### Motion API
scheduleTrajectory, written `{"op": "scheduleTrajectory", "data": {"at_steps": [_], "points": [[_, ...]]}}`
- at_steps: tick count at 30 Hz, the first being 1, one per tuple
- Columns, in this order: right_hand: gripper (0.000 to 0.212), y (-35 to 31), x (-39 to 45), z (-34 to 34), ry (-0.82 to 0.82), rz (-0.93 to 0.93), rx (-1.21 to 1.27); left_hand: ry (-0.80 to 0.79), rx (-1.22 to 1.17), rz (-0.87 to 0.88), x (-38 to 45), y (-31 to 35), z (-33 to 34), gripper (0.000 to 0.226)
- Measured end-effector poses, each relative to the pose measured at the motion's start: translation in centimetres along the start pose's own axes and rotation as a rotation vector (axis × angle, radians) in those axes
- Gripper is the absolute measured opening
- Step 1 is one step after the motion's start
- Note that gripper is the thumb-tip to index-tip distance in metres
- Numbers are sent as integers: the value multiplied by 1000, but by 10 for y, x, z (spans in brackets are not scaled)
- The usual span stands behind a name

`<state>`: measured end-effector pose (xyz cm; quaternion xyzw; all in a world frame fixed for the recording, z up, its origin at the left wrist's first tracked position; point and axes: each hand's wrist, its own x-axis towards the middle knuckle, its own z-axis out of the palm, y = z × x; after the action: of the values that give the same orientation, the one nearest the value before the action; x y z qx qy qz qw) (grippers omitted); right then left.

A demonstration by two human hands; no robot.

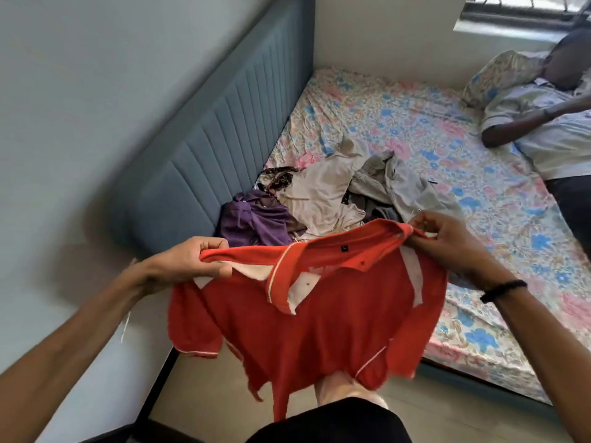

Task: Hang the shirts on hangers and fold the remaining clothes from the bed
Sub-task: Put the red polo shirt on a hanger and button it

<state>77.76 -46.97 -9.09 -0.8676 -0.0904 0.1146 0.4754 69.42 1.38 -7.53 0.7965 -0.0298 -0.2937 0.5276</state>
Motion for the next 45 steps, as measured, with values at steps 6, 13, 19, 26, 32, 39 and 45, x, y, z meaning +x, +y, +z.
{"op": "scheduleTrajectory", "data": {"at_steps": [6,13,19,26,32,39,45], "points": [[17,67,124,2,8,147,36,317,176,-114,132,-30,-48,45],[8,140,285,18,-123,191,-72,825,532,-92,318,-71,-95,46],[17,240,413,65,68,298,-234,838,680,-302,462,-106,-115,75],[29,300,489,118,200,313,-391,502,1135,-287,554,-137,-173,97],[21,308,484,144,353,276,-418,545,1070,-218,575,-171,-150,38],[29,295,215,214,313,518,-234,812,470,-181,436,-209,26,20],[44,317,50,273,109,1054,-143,733,4,-725,279,-331,113,49]]}}
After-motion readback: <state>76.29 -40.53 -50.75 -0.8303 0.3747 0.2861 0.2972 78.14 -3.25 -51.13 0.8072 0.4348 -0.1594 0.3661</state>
